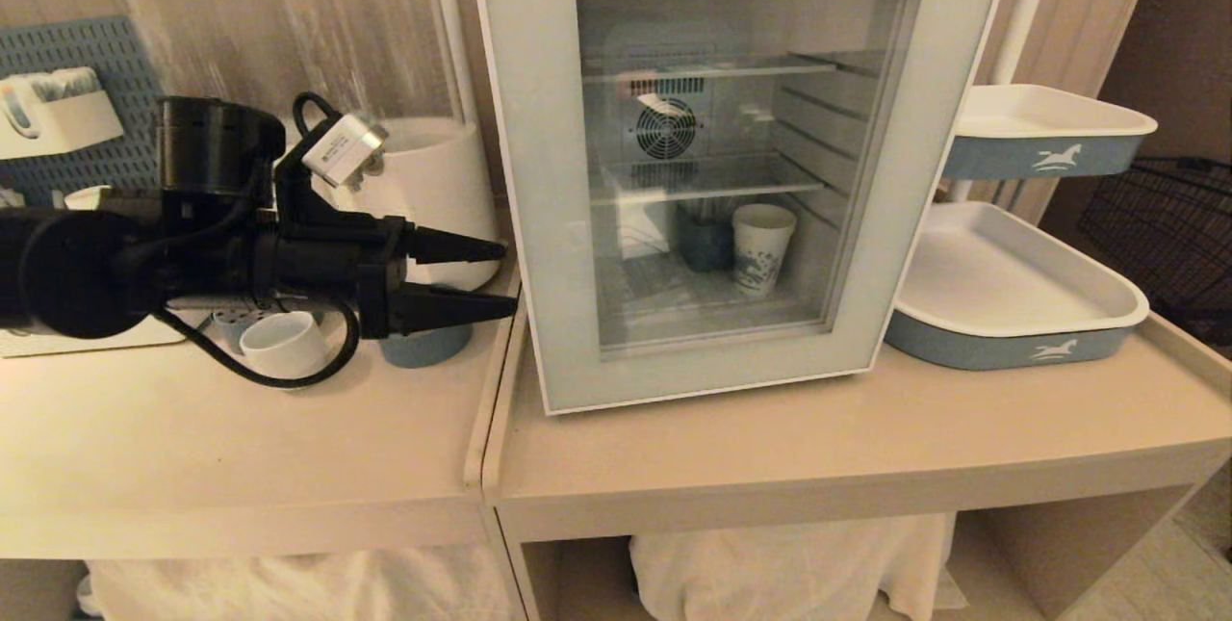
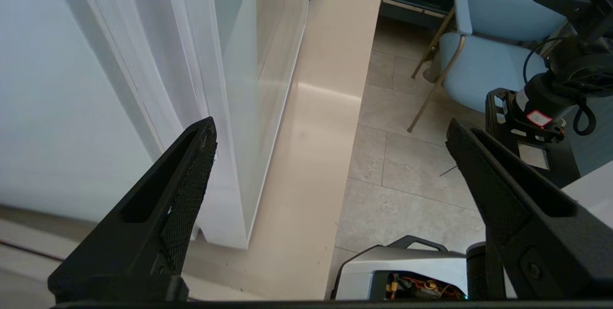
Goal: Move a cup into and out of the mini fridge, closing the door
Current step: Open the freezer door
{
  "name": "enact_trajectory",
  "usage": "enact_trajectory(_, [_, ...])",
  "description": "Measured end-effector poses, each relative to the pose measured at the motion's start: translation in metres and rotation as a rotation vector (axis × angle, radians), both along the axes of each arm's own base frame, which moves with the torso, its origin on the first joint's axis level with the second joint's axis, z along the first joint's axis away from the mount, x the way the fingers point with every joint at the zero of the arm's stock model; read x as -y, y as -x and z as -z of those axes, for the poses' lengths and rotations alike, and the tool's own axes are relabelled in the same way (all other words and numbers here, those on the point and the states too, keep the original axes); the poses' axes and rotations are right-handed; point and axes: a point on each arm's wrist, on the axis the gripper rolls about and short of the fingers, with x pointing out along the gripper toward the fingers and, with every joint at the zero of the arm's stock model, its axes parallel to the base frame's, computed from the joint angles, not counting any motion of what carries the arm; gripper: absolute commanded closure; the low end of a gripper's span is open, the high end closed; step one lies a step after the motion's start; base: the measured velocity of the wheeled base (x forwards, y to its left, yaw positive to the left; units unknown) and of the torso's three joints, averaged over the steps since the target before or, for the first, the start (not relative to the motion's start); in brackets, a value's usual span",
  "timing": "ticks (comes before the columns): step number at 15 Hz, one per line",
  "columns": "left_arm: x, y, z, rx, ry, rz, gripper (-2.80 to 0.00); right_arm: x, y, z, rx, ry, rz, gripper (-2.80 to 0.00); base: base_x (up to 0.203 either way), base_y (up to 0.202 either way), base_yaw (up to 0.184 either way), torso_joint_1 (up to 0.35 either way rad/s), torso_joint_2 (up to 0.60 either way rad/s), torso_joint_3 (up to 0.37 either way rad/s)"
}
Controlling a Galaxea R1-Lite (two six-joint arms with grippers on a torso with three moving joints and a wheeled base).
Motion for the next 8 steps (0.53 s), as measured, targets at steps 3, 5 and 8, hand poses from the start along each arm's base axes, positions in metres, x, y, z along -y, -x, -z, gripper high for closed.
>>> enact_trajectory(3, [0.005,-0.007,0.004,-0.009,-0.009,-0.004,-2.8,0.0,0.0,0.0,0.0,0.0,0.0,0.0,0.0,0.0,0.0,0.0,0.0,0.0])
enact_trajectory(5, [0.008,-0.012,0.007,-0.004,-0.011,-0.005,-2.8,0.0,0.0,0.0,0.0,0.0,0.0,0.0,0.0,0.0,0.0,0.0,0.0,0.0])
enact_trajectory(8, [0.011,-0.016,0.009,-0.005,-0.012,0.001,-2.8,0.0,0.0,0.0,0.0,0.0,0.0,0.0,0.0,0.0,0.0,0.0,0.0,0.0])
